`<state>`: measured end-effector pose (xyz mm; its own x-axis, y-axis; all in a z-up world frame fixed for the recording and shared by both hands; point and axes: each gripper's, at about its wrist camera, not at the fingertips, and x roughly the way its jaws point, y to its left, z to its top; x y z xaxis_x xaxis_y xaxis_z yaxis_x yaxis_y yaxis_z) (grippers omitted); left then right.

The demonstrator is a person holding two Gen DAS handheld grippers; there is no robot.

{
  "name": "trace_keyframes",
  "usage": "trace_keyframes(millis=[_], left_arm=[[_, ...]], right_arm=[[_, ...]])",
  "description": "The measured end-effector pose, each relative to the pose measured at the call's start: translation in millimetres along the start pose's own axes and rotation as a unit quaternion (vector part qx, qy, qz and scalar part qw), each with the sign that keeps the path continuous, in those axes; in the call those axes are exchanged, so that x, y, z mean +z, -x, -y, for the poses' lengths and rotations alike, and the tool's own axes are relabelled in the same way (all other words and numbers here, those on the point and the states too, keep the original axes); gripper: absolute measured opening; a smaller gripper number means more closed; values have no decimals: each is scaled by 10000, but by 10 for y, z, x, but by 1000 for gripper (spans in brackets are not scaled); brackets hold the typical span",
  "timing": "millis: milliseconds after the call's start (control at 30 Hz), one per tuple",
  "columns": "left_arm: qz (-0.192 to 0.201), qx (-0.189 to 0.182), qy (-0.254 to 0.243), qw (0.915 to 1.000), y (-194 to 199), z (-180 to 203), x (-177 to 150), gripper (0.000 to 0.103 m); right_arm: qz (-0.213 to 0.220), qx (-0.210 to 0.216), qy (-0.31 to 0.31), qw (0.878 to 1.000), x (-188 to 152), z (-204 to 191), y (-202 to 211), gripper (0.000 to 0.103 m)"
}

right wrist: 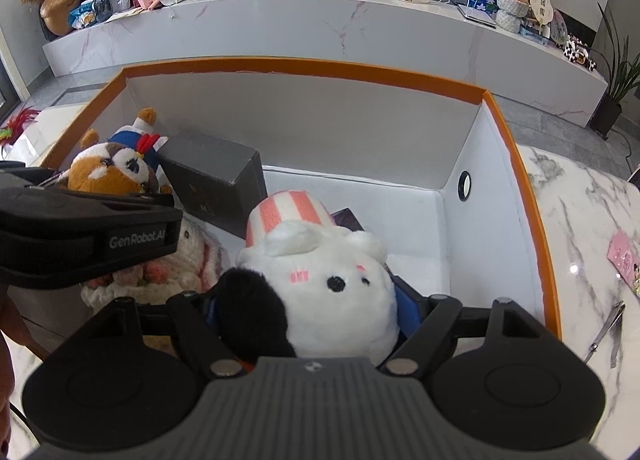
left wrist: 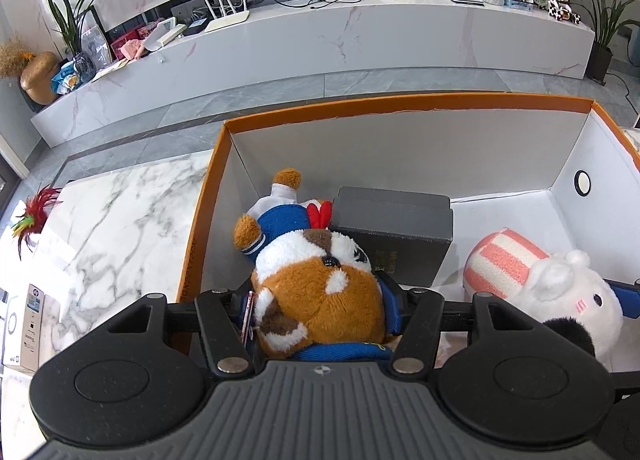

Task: Organize objects
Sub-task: 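Lower both plushes into the orange box and open both grippers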

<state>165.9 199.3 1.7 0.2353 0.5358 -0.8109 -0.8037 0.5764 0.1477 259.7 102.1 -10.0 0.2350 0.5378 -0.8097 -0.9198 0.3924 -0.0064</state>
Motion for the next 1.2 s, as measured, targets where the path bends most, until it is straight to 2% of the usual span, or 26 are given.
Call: trace_keyframes(millis=[500, 700, 867, 1200], left_arm=[[-43, 151, -162, 9997, -26, 67, -18, 70], [-48, 162, -163, 9997, -30, 72, -19, 71], [-60, 113, -105, 9999, -16, 36, -23, 71], [55, 82, -25, 9999, -9, -5, -32, 73]], right_arm=[[10, -60, 52, 10000, -12, 19, 22, 80], [36, -95, 102, 9999, -2, -1, 41, 85], [89, -99, 152, 9998, -10, -7, 68, 94], [166, -134, 305, 9993, -15, -44, 83, 96]])
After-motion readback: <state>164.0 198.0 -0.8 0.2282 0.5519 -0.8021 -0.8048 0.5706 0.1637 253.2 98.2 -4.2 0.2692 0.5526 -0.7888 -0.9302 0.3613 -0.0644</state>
